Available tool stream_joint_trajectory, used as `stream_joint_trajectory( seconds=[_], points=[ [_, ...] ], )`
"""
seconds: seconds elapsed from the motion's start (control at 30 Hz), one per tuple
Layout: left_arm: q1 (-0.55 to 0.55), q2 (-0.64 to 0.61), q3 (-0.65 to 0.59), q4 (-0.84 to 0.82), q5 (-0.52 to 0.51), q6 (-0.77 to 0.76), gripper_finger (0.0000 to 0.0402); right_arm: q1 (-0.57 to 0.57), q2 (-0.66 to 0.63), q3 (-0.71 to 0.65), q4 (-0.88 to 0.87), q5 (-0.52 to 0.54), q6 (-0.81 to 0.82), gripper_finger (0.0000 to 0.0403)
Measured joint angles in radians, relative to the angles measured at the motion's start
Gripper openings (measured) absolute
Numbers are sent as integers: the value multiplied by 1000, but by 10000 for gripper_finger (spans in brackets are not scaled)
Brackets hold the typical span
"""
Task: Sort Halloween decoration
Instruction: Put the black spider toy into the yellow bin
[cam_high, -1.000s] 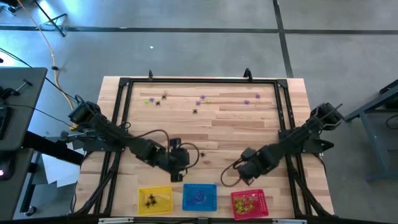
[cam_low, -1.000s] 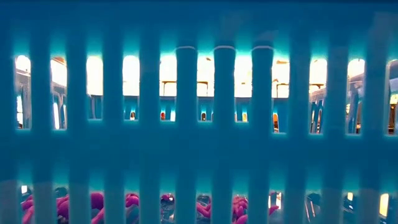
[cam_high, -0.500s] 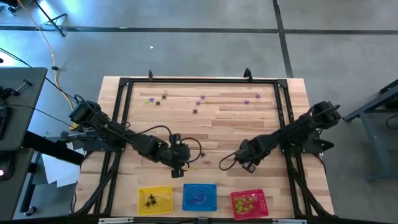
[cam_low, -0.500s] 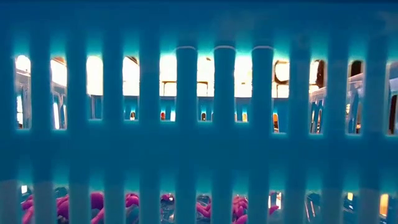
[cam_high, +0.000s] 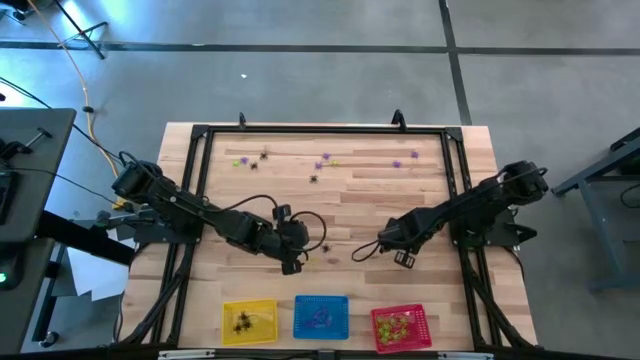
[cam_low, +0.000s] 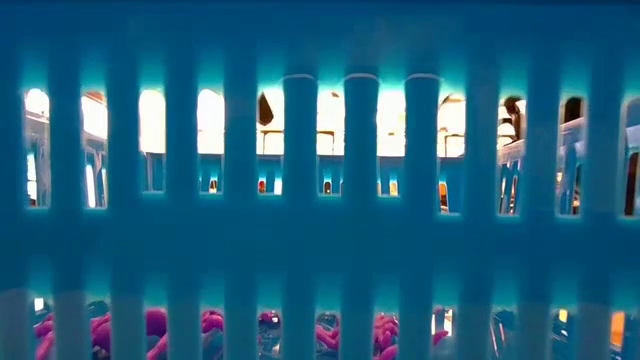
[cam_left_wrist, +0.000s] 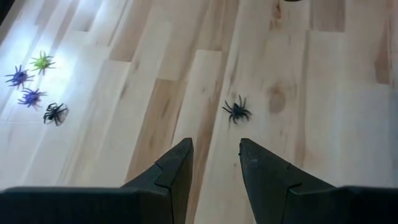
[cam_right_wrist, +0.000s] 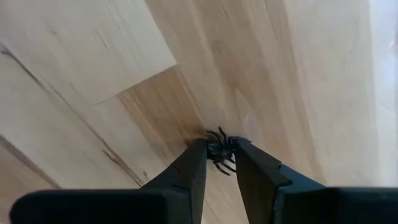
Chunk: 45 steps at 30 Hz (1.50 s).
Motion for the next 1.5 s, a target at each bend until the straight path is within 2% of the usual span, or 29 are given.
stream_joint_trajectory(
  seconds=[0.13,0.3,0.4,0.53,0.87,1.07,1.33,1.5],
  points=[
    [9,0,0,-1,0,0,119,-19,-10,-49,54,-22,-11,83],
    [12,0,0,-5,0,-1,119,-30,-4,-34,40,-17,-21,80],
    [11,0,0,-7,0,-12,119,-29,3,-16,34,-17,-17,59],
    [10,0,0,-27,0,-35,119,-29,5,0,32,-11,-3,11],
    [8,0,0,-78,-1,-70,119,-24,-36,20,45,-32,84,0],
    [-18,0,-1,-161,-25,-124,119,0,-102,132,43,47,102,1],
    [-87,0,-1,-137,-55,-85,119,92,-122,366,125,228,83,1],
    [-123,0,-1,-137,-58,-106,119,151,-123,421,-3,275,192,0]
  ],
)
